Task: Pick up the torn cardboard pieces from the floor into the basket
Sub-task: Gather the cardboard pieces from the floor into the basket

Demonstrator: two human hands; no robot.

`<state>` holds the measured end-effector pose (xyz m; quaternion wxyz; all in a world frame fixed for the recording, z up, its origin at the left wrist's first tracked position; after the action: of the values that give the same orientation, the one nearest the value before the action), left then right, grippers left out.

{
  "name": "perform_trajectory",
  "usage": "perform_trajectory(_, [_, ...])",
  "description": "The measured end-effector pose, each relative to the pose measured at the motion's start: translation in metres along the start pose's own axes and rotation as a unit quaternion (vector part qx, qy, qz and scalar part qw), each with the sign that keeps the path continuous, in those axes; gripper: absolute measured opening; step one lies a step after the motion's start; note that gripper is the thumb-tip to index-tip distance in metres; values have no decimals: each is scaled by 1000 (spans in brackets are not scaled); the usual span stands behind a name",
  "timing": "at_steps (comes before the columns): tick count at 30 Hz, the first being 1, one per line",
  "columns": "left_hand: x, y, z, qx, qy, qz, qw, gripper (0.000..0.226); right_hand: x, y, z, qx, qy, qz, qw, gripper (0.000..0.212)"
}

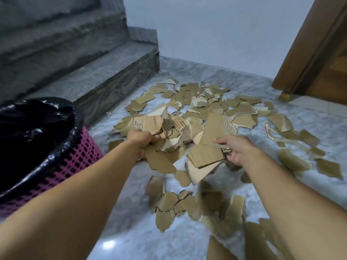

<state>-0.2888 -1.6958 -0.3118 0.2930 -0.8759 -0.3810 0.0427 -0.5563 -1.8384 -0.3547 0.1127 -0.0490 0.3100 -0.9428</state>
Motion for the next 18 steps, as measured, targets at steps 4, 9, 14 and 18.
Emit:
perform_trajectory(4, [44,-51,-42,-39,17,-27,999,26,-16,-45,42,36,3,12,999,23])
perform_trajectory(9, [113,-107,-96,-75,16,-53,996,37,-62,-94,101,75,9,70,995,27])
perform_trajectory(14, [198,-137,-142,-115,-26,-79,990,43,-132,-139,145,117,10,105,988,36])
perform_trajectory(18, [258,-159,-160,-147,-19,-115,982,32,-201,-167,161,134,12,132,982,33])
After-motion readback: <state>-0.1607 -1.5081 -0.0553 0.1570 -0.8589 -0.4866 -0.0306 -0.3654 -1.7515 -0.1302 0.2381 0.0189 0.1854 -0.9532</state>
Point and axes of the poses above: each hand's wrist, its own y-axis towards the middle knuckle, its own x-axis out of the back of the hand, z = x × y, the point moved 10 cm from there along y, towards the middle knuckle, and after that the axes turned 3 degrees about -y, right-handed, at the moved point
